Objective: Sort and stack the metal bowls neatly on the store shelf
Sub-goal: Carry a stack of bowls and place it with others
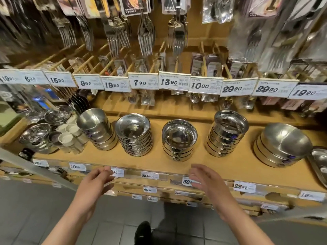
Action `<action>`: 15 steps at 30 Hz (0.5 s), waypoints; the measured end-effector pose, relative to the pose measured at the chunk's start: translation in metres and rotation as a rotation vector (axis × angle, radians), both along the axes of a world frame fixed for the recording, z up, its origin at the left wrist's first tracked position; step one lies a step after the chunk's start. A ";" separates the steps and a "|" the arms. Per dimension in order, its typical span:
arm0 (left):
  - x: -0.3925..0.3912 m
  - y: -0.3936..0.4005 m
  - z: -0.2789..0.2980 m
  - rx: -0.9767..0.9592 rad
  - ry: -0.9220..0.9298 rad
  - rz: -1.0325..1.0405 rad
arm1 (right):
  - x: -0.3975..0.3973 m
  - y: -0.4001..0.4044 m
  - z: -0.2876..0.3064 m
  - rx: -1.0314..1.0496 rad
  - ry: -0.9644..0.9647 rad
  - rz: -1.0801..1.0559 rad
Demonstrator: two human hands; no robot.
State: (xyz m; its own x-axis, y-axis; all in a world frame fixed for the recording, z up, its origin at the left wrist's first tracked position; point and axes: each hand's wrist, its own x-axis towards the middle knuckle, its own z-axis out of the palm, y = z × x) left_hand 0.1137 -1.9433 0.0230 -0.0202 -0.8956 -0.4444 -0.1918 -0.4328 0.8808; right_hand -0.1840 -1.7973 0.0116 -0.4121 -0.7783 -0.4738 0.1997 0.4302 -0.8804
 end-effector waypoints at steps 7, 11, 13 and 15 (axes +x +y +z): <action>0.015 -0.070 -0.008 0.019 0.045 -0.102 | 0.045 -0.052 -0.013 0.035 0.052 -0.080; 0.021 -0.107 -0.014 -0.008 -0.001 -0.223 | 0.079 -0.085 -0.018 0.040 0.009 -0.108; 0.017 -0.120 -0.018 0.004 0.027 -0.269 | 0.092 -0.100 -0.020 0.038 -0.003 -0.122; 0.008 -0.129 -0.019 0.040 0.090 -0.304 | 0.100 -0.113 -0.024 0.037 -0.021 -0.141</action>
